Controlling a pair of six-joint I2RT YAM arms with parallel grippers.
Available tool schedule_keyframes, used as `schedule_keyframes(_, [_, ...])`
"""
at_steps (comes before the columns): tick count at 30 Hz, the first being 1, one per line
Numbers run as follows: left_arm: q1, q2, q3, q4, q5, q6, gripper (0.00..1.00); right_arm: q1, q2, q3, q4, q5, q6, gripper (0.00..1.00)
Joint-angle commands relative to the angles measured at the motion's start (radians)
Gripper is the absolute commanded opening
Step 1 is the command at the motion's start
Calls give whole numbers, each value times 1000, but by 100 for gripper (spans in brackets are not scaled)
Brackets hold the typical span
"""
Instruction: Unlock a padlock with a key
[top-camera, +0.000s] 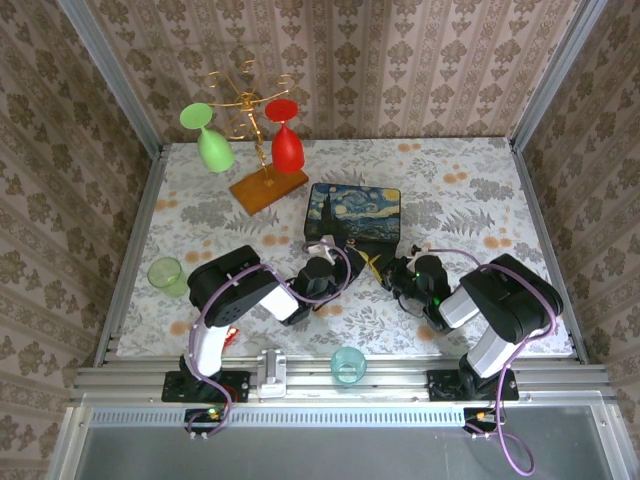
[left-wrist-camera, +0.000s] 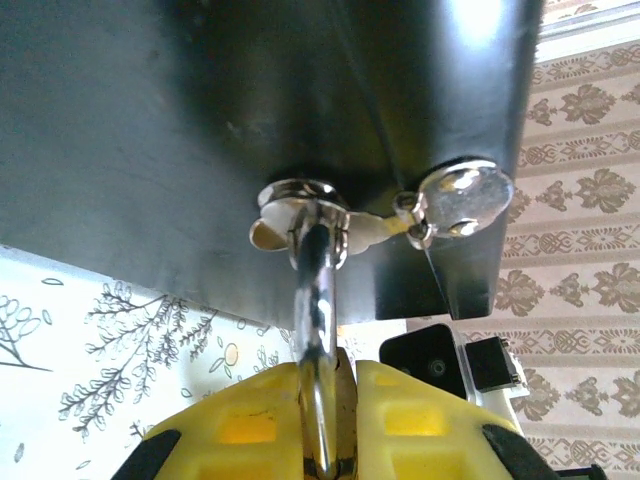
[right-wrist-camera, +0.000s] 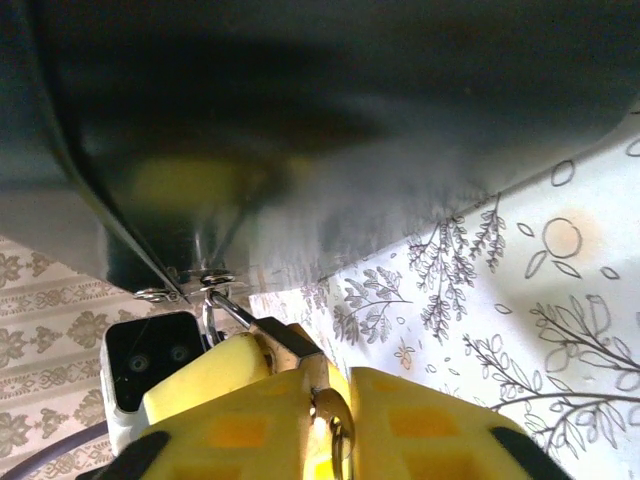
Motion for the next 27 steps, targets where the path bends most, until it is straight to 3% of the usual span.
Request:
schedule_keyframes(1, [-33, 9, -12, 63, 82, 46, 0, 23, -39, -15, 76, 8, -6, 27])
schedule_keyframes(5, [-40, 30, -4, 55, 86, 79, 0, 20, -70, -19, 26, 10, -21, 33])
schedule_keyframes(10, [-38, 48, -23, 41, 75, 95, 0, 20, -162, -15, -64, 33, -43, 34])
schedule_keyframes(21, [-25, 46, -23, 54, 89, 95, 0, -14, -577, 0, -620, 107, -222, 44])
schedule_keyframes(27, [-14, 41, -37, 64, 92, 84, 0, -51, -575, 21, -678, 31, -261, 44])
